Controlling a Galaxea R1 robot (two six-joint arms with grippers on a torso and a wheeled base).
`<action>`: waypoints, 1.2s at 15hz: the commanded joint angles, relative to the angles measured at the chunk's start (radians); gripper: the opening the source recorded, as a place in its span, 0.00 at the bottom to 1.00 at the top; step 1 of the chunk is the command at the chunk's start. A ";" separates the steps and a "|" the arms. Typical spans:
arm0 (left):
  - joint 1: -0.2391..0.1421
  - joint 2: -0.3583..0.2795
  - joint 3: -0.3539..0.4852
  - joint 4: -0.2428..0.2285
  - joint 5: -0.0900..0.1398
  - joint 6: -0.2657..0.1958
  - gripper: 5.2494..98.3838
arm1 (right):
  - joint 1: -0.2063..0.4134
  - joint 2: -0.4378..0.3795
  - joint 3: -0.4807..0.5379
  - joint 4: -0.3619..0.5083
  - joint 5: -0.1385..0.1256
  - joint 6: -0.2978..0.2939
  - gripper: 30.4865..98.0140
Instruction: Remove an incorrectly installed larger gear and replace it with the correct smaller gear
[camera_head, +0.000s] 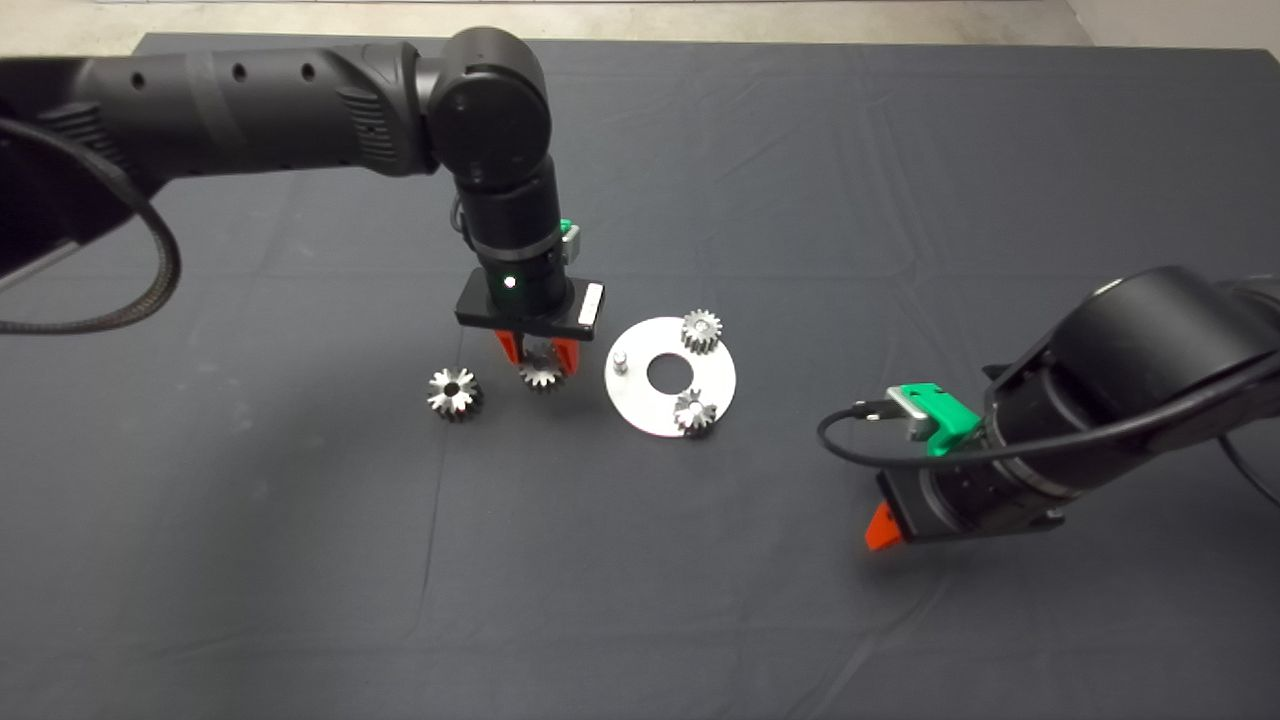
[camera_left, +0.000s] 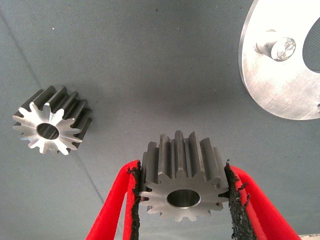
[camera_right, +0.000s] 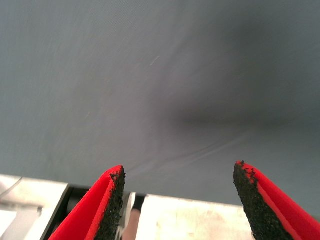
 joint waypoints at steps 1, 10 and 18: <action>-0.029 0.030 -0.022 -0.004 0.058 -0.010 0.32 | 0.120 -0.161 0.001 0.059 -0.125 -0.108 0.41; -0.029 0.148 -0.116 0.024 0.057 -0.005 0.32 | 0.132 -0.226 0.011 0.079 -0.125 -0.154 0.41; -0.029 0.188 -0.150 0.041 0.054 -0.008 0.32 | 0.154 -0.259 0.043 0.093 -0.125 -0.154 0.41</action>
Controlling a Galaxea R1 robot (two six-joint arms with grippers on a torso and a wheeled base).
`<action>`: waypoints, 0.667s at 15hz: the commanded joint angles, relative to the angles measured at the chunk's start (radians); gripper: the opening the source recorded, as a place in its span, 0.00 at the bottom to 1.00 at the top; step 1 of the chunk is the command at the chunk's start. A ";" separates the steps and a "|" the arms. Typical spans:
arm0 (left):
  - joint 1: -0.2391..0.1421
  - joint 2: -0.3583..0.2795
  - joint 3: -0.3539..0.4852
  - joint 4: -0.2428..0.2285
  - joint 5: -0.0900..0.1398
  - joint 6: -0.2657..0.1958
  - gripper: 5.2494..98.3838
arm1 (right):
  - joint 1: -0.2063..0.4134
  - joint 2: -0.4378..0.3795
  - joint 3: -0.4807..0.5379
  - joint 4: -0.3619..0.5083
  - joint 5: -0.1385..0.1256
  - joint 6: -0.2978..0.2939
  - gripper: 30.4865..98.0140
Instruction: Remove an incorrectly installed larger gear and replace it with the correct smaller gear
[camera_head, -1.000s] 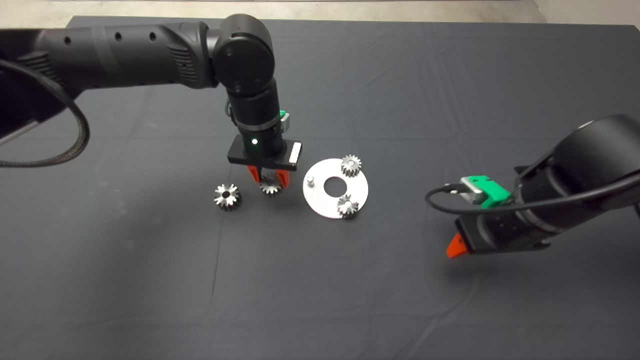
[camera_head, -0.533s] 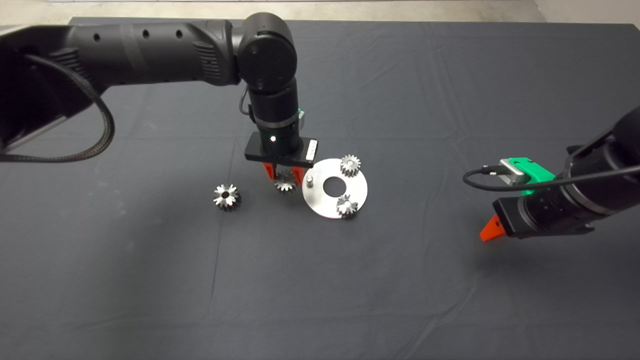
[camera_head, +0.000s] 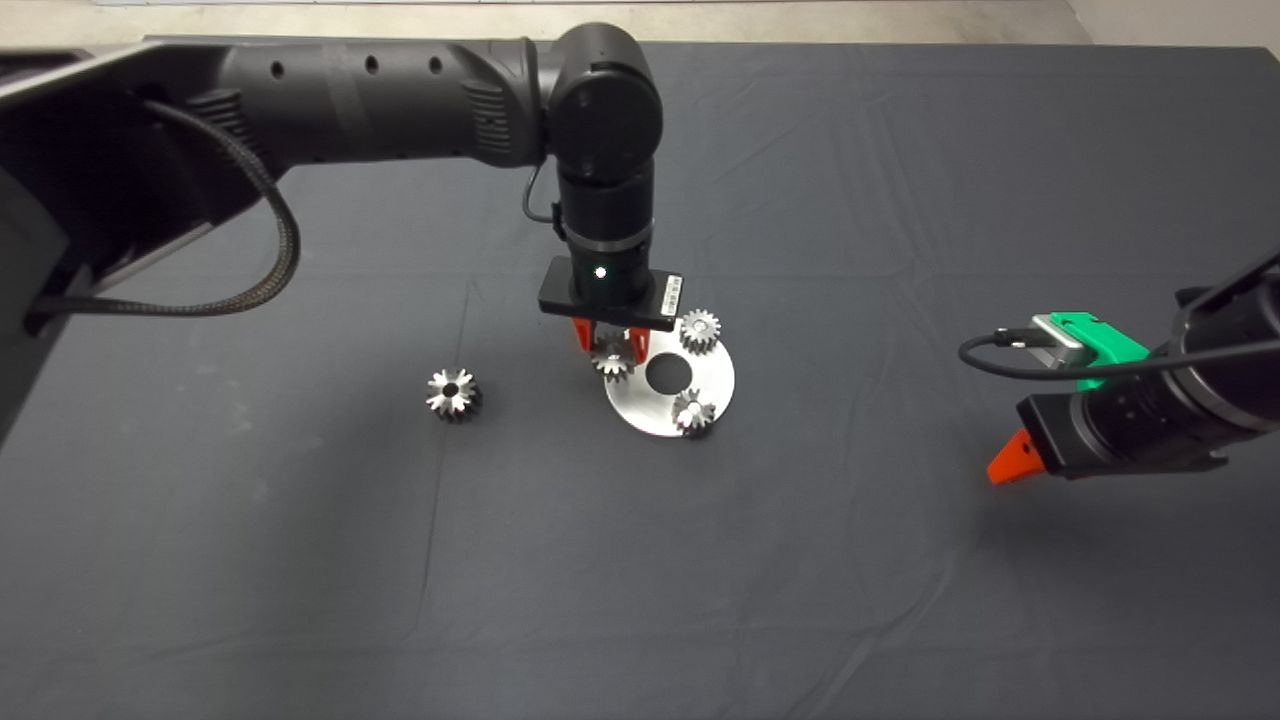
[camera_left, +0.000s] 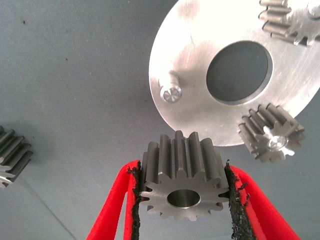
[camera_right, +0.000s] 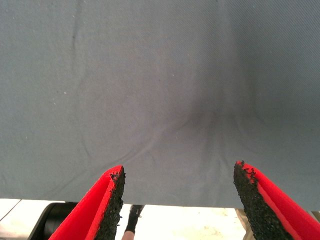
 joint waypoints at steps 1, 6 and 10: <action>-0.028 0.009 -0.007 0.010 0.057 -0.006 0.32 | 0.035 -0.018 0.017 0.042 -0.125 -0.007 0.41; -0.028 0.008 0.001 0.046 0.055 -0.009 0.32 | 0.036 -0.016 0.019 0.044 -0.125 -0.008 0.41; -0.025 0.009 0.004 0.072 0.037 -0.021 0.32 | 0.036 -0.020 0.029 0.044 -0.125 -0.008 0.41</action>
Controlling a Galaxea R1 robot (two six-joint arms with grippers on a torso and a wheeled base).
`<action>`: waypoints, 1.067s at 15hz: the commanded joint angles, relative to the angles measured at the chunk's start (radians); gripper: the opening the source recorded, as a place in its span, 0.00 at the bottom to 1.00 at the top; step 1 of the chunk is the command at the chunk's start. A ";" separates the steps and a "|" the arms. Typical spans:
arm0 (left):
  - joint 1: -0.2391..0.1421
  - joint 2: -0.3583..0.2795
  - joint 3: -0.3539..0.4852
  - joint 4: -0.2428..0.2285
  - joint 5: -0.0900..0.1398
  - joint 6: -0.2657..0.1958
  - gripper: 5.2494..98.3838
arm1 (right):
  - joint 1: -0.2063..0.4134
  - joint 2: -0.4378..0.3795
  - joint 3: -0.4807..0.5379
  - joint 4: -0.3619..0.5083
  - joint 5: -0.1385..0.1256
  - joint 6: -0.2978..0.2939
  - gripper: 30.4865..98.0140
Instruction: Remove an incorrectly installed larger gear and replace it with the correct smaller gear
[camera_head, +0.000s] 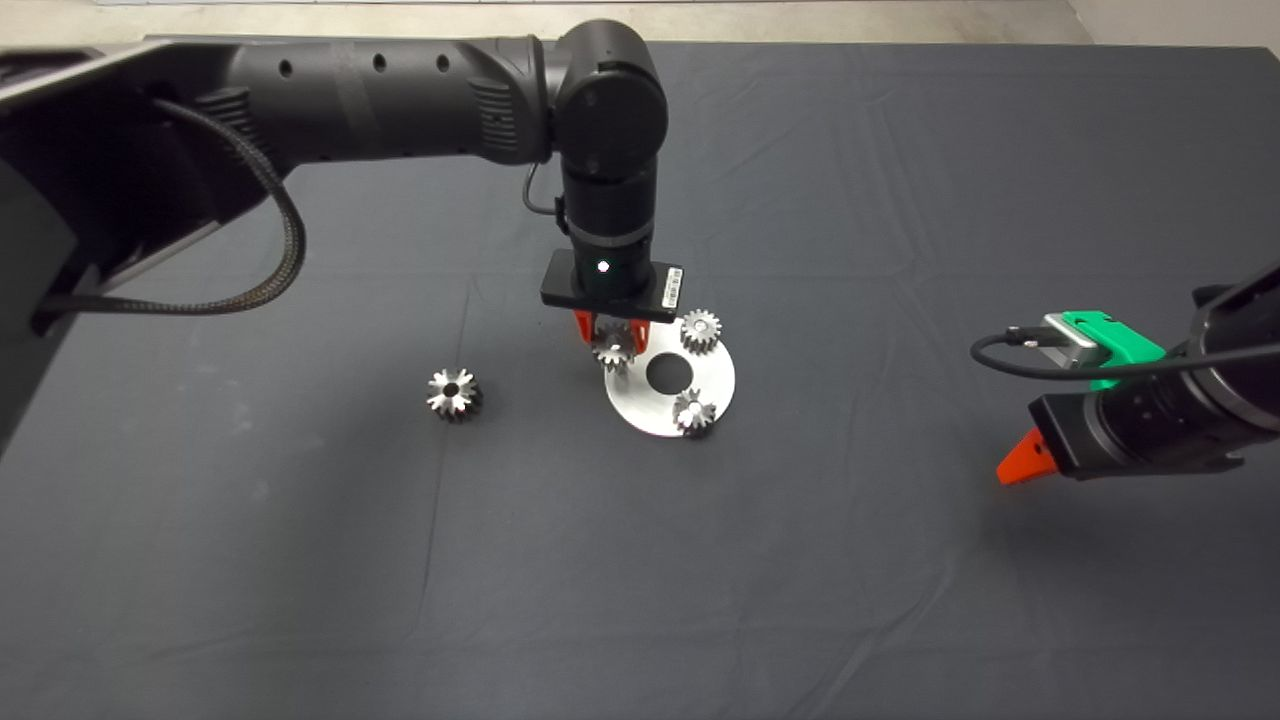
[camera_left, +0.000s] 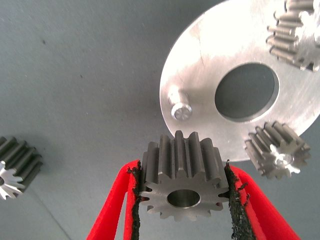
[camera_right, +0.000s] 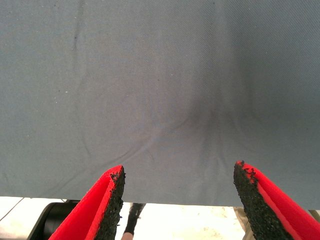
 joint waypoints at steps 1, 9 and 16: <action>-0.024 0.006 0.016 0.037 0.035 -0.023 0.32 | 0.022 -0.010 0.022 0.037 -0.126 -0.005 0.41; -0.013 0.009 0.027 0.062 0.034 -0.048 0.32 | 0.022 -0.009 0.022 0.037 -0.126 -0.005 0.41; 0.034 0.012 -0.013 0.057 0.032 -0.034 0.32 | 0.022 -0.006 0.036 0.037 -0.126 -0.003 0.41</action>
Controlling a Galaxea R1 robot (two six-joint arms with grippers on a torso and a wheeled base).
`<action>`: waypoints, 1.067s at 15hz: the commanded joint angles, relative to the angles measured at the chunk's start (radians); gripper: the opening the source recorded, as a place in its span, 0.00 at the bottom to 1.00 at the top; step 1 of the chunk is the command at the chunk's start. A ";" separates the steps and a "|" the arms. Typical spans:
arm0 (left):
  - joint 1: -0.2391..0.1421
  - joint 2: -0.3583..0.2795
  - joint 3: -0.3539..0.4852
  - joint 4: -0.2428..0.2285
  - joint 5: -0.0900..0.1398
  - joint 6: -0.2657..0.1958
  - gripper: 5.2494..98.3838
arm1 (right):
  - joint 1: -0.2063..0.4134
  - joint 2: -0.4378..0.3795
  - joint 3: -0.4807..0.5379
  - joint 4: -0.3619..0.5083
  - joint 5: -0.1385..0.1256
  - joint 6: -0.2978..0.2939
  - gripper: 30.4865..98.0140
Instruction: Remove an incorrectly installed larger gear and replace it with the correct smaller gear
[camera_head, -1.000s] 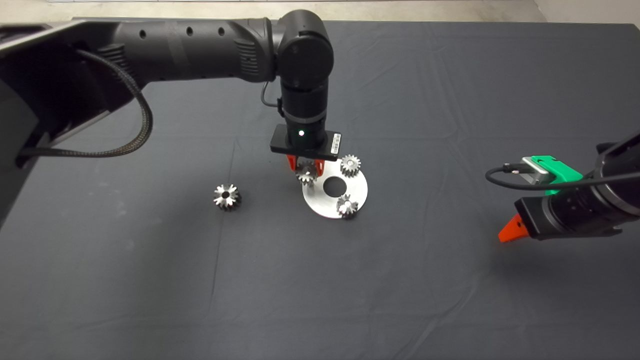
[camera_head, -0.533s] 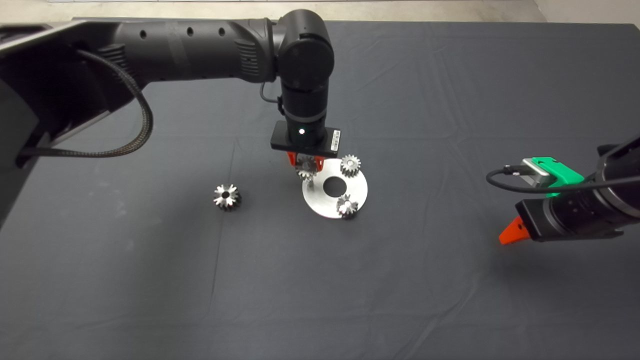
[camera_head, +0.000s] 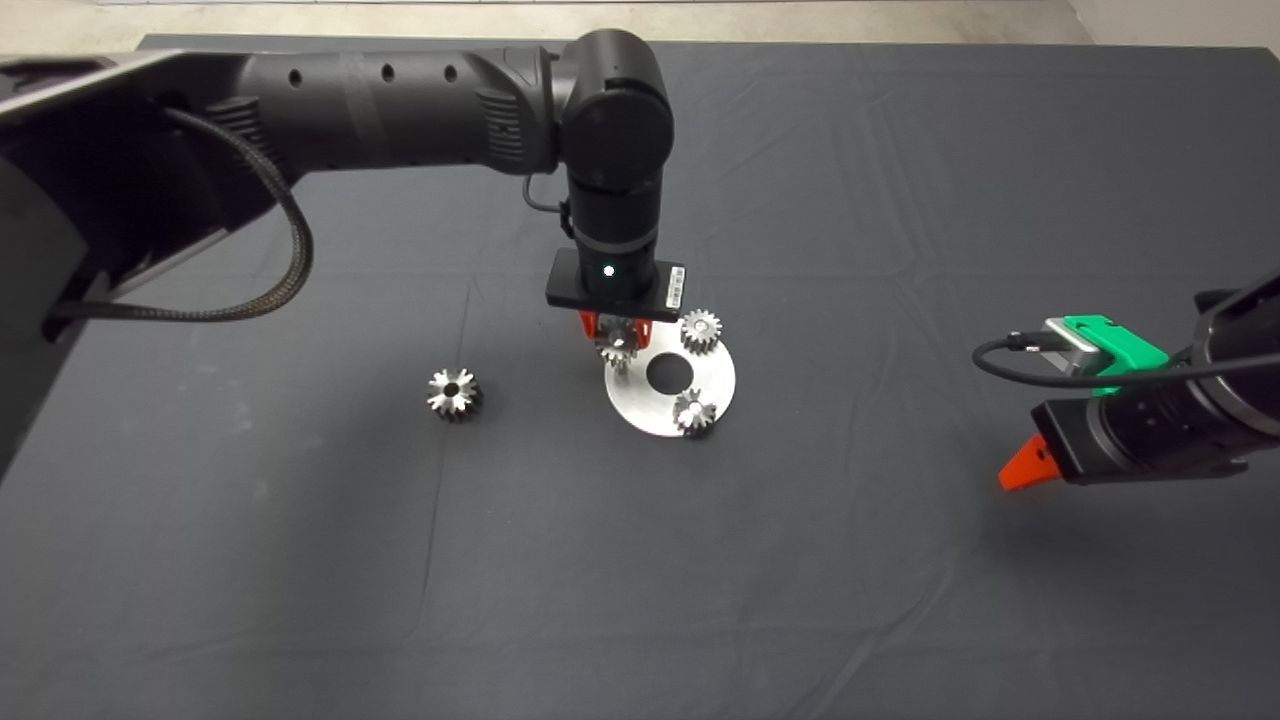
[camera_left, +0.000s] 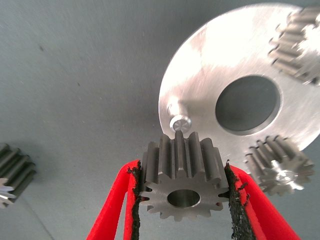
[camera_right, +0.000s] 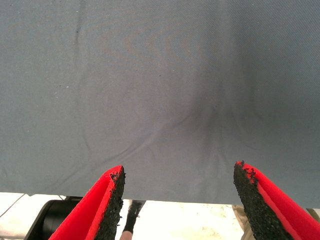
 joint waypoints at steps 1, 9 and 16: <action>0.011 0.008 -0.025 0.001 0.032 0.009 0.32 | 0.021 -0.002 0.025 0.034 -0.126 -0.003 0.41; 0.003 0.045 -0.102 0.001 0.031 0.060 0.32 | 0.021 0.001 0.030 0.046 -0.126 -0.001 0.41; -0.007 0.053 -0.108 0.001 0.031 0.061 0.32 | 0.021 -0.001 0.040 0.046 -0.126 -0.001 0.41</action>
